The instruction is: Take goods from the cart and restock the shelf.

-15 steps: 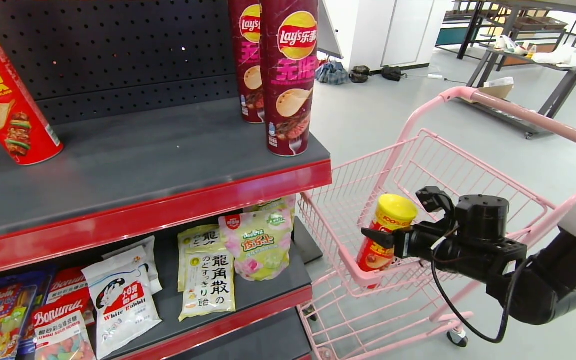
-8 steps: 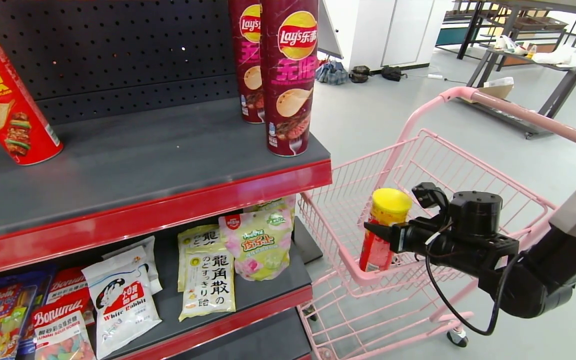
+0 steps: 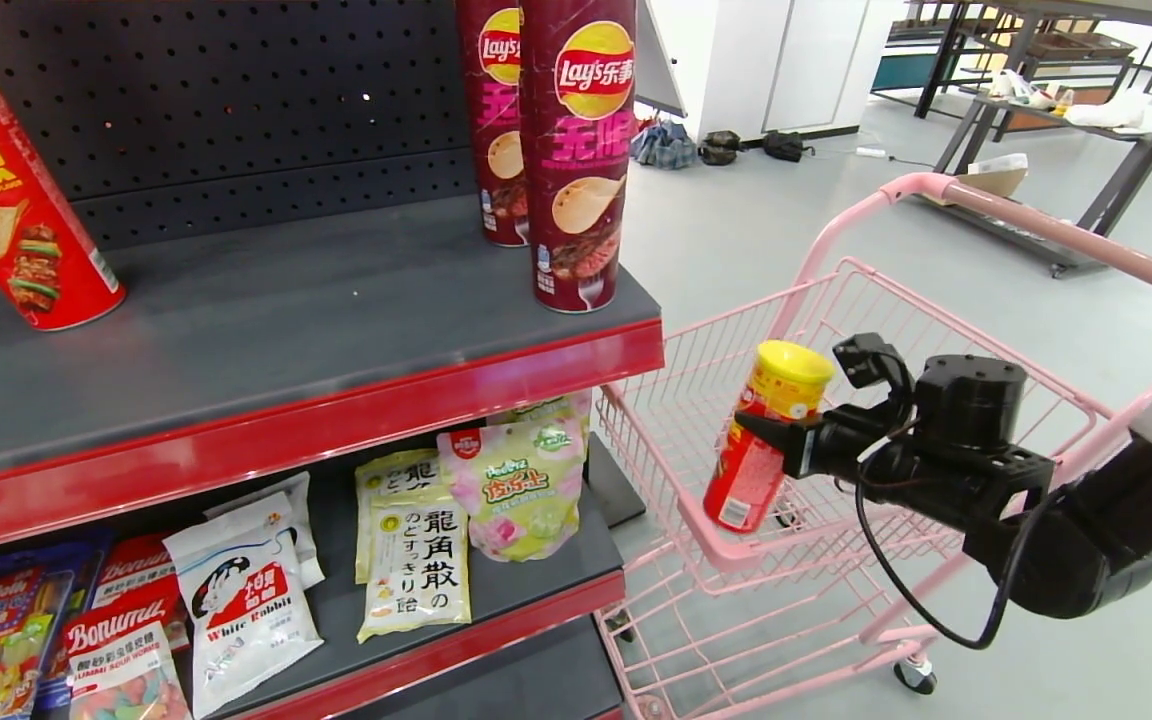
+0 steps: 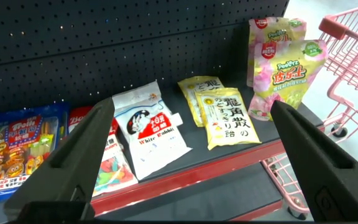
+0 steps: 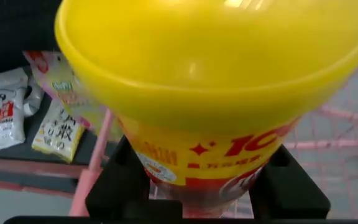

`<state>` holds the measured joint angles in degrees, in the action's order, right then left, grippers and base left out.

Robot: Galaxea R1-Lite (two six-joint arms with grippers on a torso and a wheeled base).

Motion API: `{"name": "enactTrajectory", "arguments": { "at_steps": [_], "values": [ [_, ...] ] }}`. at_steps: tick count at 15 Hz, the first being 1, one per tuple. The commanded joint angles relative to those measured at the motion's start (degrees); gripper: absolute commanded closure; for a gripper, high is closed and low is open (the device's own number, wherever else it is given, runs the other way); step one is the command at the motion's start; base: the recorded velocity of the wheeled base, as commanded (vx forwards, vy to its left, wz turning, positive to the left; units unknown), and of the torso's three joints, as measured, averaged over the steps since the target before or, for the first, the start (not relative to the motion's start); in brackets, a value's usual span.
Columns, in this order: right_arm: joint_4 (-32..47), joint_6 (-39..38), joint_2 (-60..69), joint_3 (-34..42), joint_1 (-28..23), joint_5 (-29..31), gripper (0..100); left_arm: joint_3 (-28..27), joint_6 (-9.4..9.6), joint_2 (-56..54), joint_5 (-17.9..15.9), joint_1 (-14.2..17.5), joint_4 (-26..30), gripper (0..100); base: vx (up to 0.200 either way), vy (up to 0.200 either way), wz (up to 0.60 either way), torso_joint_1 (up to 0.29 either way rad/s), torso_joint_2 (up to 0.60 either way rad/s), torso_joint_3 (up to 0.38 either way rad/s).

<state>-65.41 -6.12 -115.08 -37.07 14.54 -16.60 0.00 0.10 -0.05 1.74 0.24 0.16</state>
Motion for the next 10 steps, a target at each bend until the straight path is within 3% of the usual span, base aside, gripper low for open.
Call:
{"name": "enactTrajectory", "arguments": {
  "at_steps": [1, 4, 5, 6, 7, 9, 10],
  "values": [
    [4.33, 4.27, 10.67, -5.56, -0.39, 0.08, 100, 0.0, -0.01, 0.05, 0.01, 0.02, 0.02, 0, 0.0, 0.0, 0.0, 0.0, 0.0, 0.0],
    [14.44, 10.6, 23.06, -6.17, -1.18, 0.17, 100, 0.0, 0.08, 0.05, 0.01, 0.02, 0.02, 0, 0.0, 0.0, 0.0, 0.0, 0.0, 0.0],
    [22.17, 11.22, 31.93, -5.29, -1.27, 3.33, 100, 0.0, -0.01, 0.05, 0.01, 0.02, 0.02, 0, 0.0, 0.0, 0.0, 0.0, 0.0, 0.0],
    [28.94, 11.31, 38.26, -5.2, -1.18, 10.54, 100, 0.0, -0.01, 0.05, 0.01, 0.02, 0.02, 0, 0.0, 0.0, 0.0, 0.0, 0.0, 0.0],
    [32.54, 11.31, 41.08, -5.29, -1.1, 13.79, 100, 0.0, -0.01, 0.05, 0.01, 0.02, 0.02, 0, 0.0, 0.0, 0.0, 0.0, 0.0, 0.0],
    [45.2, 9.64, 52.24, -3.09, -3.38, 15.46, 100, 0.0, 0.08, 0.05, 0.01, 0.02, 0.02, 0, 0.0, 0.0, 0.0, 0.0, 0.0, 0.0],
    [47.05, 9.46, 55.05, -1.95, -4.7, 15.29, 100, 0.0, -0.01, 0.05, 0.01, 0.02, 0.02, 0, 0.0, 0.0, 0.0, 0.0, 0.0, 0.0]
  ]
}}
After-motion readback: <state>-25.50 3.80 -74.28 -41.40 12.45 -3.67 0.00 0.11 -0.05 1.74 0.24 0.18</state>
